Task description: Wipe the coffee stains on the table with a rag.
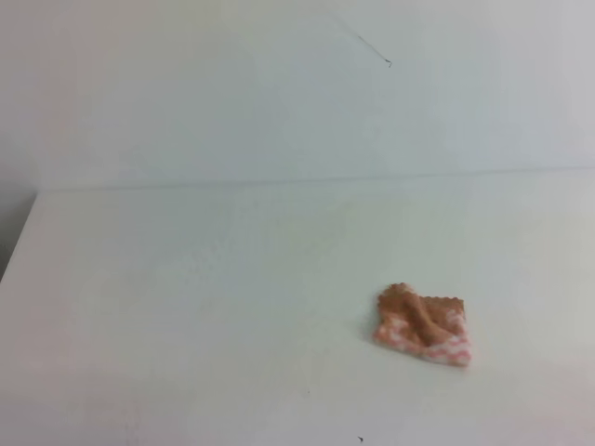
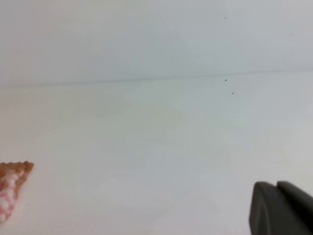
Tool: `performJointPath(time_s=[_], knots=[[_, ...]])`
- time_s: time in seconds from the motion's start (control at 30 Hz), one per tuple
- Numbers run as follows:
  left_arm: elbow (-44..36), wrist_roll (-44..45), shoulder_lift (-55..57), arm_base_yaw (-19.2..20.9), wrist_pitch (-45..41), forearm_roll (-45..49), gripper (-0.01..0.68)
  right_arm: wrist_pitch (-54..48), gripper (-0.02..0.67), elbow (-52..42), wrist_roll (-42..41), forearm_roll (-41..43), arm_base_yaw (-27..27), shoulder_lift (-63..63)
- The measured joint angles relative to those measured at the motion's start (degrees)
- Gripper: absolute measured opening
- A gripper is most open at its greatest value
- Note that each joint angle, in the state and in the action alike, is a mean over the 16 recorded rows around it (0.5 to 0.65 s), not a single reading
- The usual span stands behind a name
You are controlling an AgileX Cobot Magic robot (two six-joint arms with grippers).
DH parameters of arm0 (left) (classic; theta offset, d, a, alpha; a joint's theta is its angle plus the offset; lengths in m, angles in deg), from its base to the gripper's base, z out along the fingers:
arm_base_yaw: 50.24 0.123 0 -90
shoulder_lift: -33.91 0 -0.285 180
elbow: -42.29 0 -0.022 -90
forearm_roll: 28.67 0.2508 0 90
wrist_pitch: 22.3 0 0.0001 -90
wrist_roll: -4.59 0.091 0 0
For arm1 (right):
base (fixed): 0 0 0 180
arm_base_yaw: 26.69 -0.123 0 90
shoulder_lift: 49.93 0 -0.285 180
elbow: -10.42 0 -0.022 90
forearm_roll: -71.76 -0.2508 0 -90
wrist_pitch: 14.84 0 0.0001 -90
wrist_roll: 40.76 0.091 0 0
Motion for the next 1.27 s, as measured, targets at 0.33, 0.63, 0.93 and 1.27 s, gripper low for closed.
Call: performJointPath(time_s=[0.33,0.63,0.93,1.27], knots=[[0.00,0.01,0.10,0.00,0.00,0.00,-0.003,1.02,0.000,-0.35,0.10,-6.09,4.29,-0.03],[0.00,0.06,0.10,0.00,0.00,0.00,-0.003,0.89,0.000,-0.35,0.11,-8.20,7.43,-0.08],[0.00,0.10,0.00,0.00,0.00,0.00,-0.003,0.80,0.000,-0.39,0.10,-8.19,7.53,-0.12],[0.00,0.10,0.00,0.00,0.00,0.00,-0.003,0.79,0.000,-0.46,-0.55,-7.92,7.51,-0.15]])
